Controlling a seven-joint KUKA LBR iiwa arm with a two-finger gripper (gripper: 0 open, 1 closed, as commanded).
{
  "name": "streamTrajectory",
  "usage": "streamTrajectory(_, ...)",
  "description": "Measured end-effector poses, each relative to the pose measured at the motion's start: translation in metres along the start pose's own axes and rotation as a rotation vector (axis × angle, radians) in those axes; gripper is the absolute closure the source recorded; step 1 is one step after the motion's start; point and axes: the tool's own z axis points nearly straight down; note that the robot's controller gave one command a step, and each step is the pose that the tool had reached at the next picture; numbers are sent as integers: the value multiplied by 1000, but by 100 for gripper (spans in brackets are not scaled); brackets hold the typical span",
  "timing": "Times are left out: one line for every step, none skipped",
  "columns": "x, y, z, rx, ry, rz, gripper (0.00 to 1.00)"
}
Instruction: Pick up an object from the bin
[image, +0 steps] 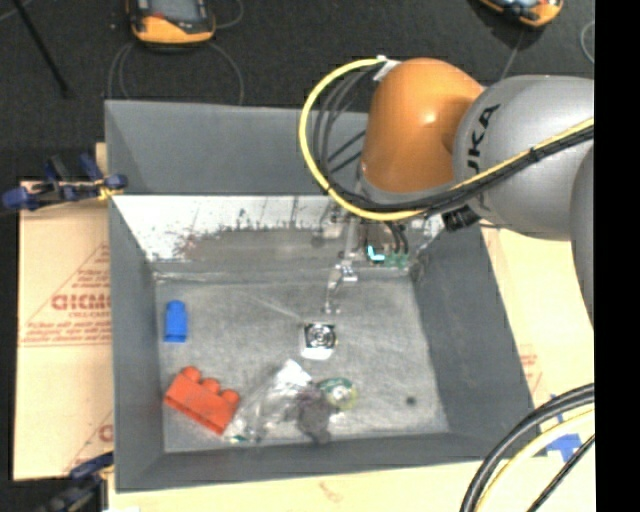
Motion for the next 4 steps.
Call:
streamTrajectory(27, -15, 134, -3, -17, 30, 0)
streamTrajectory(39, -37, 105, -1, -9, 319, 0)
streamTrajectory(54, -27, 106, -2, -4, 509, 0)
streamTrajectory(53, -25, 132, -5, -13, 661, 0)
